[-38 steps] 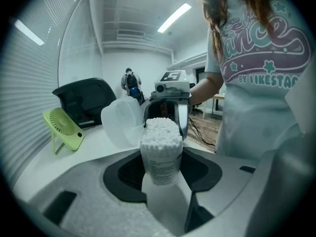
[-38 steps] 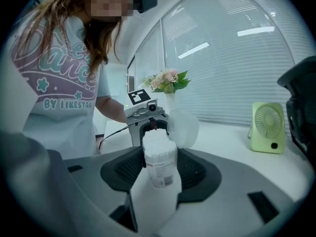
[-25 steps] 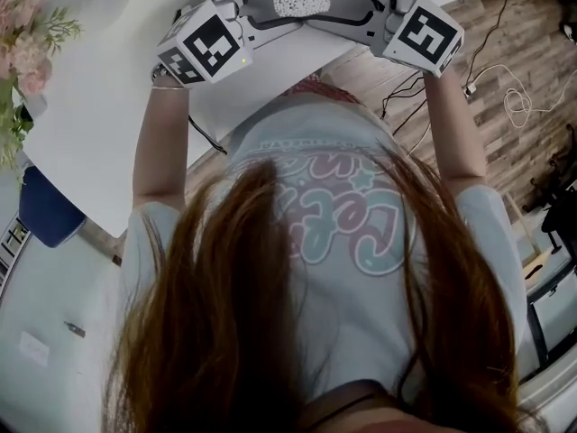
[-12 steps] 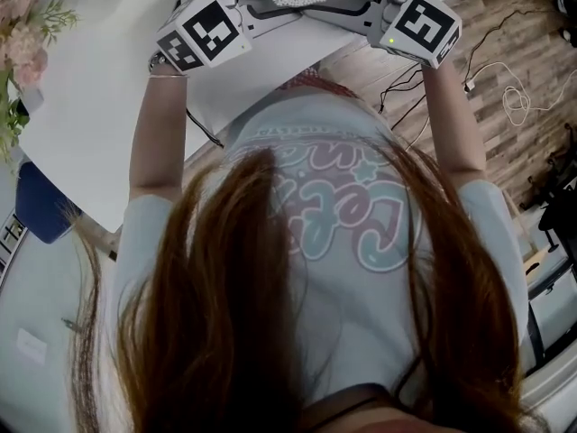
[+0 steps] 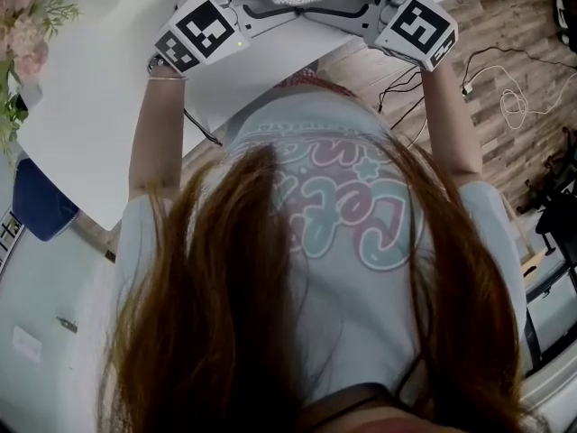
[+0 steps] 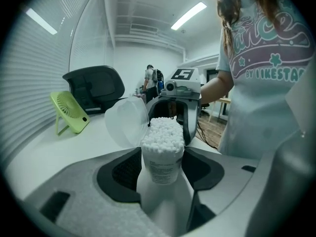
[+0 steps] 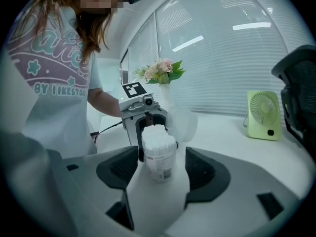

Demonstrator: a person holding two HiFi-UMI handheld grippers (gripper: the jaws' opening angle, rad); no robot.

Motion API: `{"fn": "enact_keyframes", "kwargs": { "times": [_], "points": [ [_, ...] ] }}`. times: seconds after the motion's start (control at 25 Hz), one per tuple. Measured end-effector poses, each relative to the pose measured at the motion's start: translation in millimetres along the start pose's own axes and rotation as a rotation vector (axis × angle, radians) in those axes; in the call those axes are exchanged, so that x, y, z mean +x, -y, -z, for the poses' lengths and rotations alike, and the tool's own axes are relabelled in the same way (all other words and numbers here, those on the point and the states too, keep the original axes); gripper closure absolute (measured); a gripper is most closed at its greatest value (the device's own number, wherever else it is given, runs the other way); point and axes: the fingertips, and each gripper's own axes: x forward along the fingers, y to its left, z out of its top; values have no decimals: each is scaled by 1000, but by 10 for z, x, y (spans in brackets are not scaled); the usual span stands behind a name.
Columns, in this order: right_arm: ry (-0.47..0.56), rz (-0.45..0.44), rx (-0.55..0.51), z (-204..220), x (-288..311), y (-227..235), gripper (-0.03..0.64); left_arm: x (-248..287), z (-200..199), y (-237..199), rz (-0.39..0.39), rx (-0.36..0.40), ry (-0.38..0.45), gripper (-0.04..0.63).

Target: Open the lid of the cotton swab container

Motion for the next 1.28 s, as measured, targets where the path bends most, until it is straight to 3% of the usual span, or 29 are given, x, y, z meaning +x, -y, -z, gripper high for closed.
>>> {"fn": "enact_keyframes", "kwargs": {
  "times": [0.28, 0.56, 0.84, 1.28],
  "points": [
    [1, 23, 13, 12, -114, -58, 313, -152, 22, 13, -74, -59, 22, 364],
    [80, 90, 22, -116, -317, -68, 311, -330, -24, 113, -146, -83, 42, 360],
    [179, 138, 49, -287, -494, -129, 313, -562, -167, 109, -246, -142, 125, 360],
    [266, 166, 1, -626, -604, -263, 329, -776, -477, 232, -339, -101, 205, 362]
  ]
}}
